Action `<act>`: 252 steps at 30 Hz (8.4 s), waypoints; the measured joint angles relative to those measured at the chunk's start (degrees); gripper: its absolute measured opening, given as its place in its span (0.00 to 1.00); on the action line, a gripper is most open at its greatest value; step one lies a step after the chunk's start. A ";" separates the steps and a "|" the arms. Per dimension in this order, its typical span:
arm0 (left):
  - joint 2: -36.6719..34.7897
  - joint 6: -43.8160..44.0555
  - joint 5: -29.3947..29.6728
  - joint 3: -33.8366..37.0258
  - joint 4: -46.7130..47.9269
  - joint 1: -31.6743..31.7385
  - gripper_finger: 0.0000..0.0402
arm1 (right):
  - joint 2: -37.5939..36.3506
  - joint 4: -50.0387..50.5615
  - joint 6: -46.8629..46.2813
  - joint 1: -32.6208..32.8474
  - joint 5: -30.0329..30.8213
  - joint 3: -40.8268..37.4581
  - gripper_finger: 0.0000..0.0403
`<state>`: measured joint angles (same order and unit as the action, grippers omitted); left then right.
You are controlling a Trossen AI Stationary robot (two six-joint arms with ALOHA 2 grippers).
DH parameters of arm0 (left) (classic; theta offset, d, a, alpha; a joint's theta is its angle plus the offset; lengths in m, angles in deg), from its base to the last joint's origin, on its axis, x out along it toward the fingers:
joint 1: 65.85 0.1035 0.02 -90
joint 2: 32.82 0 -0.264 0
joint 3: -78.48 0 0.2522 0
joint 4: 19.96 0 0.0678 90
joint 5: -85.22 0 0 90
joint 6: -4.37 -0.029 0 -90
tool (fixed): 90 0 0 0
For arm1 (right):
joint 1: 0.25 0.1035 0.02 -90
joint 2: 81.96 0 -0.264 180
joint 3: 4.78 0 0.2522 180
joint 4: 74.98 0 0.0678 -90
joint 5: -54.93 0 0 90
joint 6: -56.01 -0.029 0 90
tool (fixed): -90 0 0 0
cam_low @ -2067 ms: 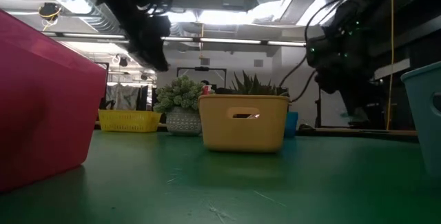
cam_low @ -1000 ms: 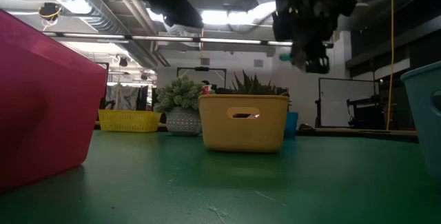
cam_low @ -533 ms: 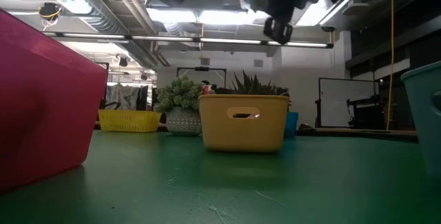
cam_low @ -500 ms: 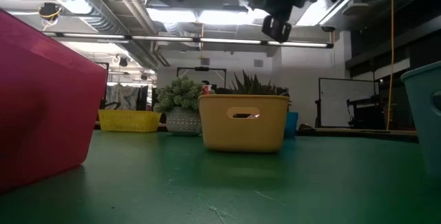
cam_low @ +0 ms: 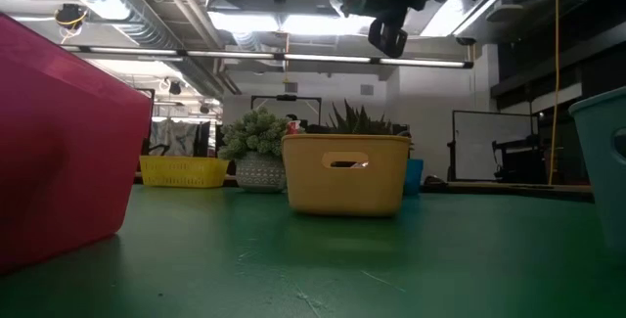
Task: Sort candy
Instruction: Put the blue gummy into the yellow bin, then put the brown chocolate bar into the red bin
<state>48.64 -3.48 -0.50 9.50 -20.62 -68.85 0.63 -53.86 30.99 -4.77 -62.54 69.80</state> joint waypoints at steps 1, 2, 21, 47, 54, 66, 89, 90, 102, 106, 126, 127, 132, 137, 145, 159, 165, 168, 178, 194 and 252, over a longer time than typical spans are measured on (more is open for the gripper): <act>0.36 0.00 1.19 0.00 -0.19 0.00 0.29 | 0.00 0.02 0.00 0.00 0.01 0.00 0.17; 0.77 -0.02 2.22 0.00 -0.32 0.02 0.29 | 0.00 0.01 0.00 0.00 0.02 0.00 0.17; 1.63 4.76 1.83 0.02 1.37 0.02 0.47 | 0.01 -0.04 0.09 0.02 0.04 0.00 0.17; 1.61 4.63 1.91 0.09 2.41 0.04 0.20 | 0.02 -1.05 3.34 0.04 4.41 -0.02 0.17; 1.61 4.61 1.85 0.09 2.41 0.04 0.12 | 0.02 -1.05 3.28 0.02 4.47 -0.02 0.17; 1.59 4.29 1.82 0.09 2.41 0.04 0.05 | 0.02 -1.09 4.50 0.04 3.98 -0.03 0.17; 1.59 4.37 2.22 0.09 2.39 0.04 0.05 | 0.02 -0.81 1.52 0.04 4.87 -0.04 0.43; 1.59 4.35 2.22 0.09 2.39 0.04 0.05 | 0.02 -0.81 1.42 0.02 4.87 -0.04 0.45; -1.87 7.38 2.26 0.09 6.98 2.76 0.05 | -5.01 4.11 6.05 -5.17 -8.31 -0.04 0.55; -5.46 7.53 2.21 0.09 13.81 5.13 0.05 | -8.39 9.54 10.17 -8.36 -5.16 -0.04 0.55; -15.09 4.68 37.90 0.09 56.54 32.19 0.05 | -11.61 28.89 22.27 -12.39 8.39 -0.96 0.55; -15.09 4.72 36.97 0.09 56.38 33.52 0.05 | -11.61 28.90 22.29 -12.39 8.39 -0.96 0.55; -15.09 4.76 33.99 0.09 54.99 38.85 0.06 | -11.61 29.24 22.29 -12.37 8.39 -0.96 0.55; -15.07 7.88 32.41 0.09 54.65 41.53 0.16 | -11.61 30.80 22.32 -12.37 8.39 -0.96 0.55; -15.07 9.38 32.12 0.09 54.61 42.87 0.30 | -11.61 30.58 22.34 -12.37 8.39 -0.96 0.55; -15.04 28.80 0.58 0.09 58.80 42.07 0.32 | -11.60 32.10 22.38 -12.33 8.39 -0.96 0.55; -15.04 35.48 -14.51 0.09 75.29 36.12 0.32 | -11.58 32.39 22.38 -12.33 8.39 -0.96 0.55; -15.04 37.64 -14.80 0.09 82.08 31.15 0.32 | -11.58 32.67 22.38 -12.33 8.39 -0.96 0.55; -15.04 41.35 -6.28 0.09 84.29 17.94 0.33 | -11.58 33.16 22.36 -12.33 8.39 -0.96 0.55; -15.02 45.29 -5.19 7.34 83.10 9.70 0.42 | -11.56 33.29 22.36 -12.33 8.39 -0.98 0.55; -14.98 54.19 -3.75 27.76 35.70 9.64 0.17 | -20.12 35.68 26.02 -12.33 8.39 -0.98 0.55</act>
<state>33.66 50.71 -4.24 37.26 15.08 -59.22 -19.49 -18.18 57.01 -17.09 -54.14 68.82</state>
